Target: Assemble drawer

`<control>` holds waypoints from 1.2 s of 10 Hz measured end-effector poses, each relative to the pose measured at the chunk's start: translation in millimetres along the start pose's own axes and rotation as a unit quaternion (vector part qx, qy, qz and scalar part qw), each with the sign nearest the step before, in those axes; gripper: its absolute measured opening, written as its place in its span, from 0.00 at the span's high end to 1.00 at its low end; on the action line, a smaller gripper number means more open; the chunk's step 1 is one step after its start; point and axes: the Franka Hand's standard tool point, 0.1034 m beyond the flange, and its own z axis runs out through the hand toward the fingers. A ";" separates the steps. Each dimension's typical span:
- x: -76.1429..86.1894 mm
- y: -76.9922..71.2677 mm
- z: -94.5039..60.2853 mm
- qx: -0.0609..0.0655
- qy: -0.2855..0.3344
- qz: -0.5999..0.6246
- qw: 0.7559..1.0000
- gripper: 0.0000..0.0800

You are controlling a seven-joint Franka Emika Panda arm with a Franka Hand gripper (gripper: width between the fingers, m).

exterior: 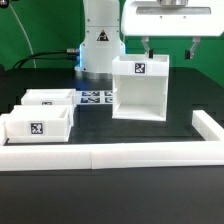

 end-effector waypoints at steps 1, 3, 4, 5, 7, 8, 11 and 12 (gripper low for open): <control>0.2 -0.2 0.6 0.007 0.002 0.011 1.000 0.19; -8.1 0.8 10.1 0.038 0.013 0.068 0.997 0.19; -12.2 -0.5 14.7 0.042 0.011 0.077 0.996 0.19; -13.7 -0.3 17.3 0.043 0.007 0.084 0.996 0.19; -14.4 -1.5 19.1 0.044 0.008 0.083 0.996 0.19; -14.6 -2.5 19.0 0.044 0.009 0.081 0.996 0.19; -14.5 -2.2 19.1 0.044 0.008 0.081 0.996 0.55; -14.5 -2.2 19.1 0.044 0.008 0.081 0.996 0.55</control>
Offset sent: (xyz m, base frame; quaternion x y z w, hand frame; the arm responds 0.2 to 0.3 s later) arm -0.0164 0.0115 -0.0192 0.0458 0.0134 0.0831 0.9954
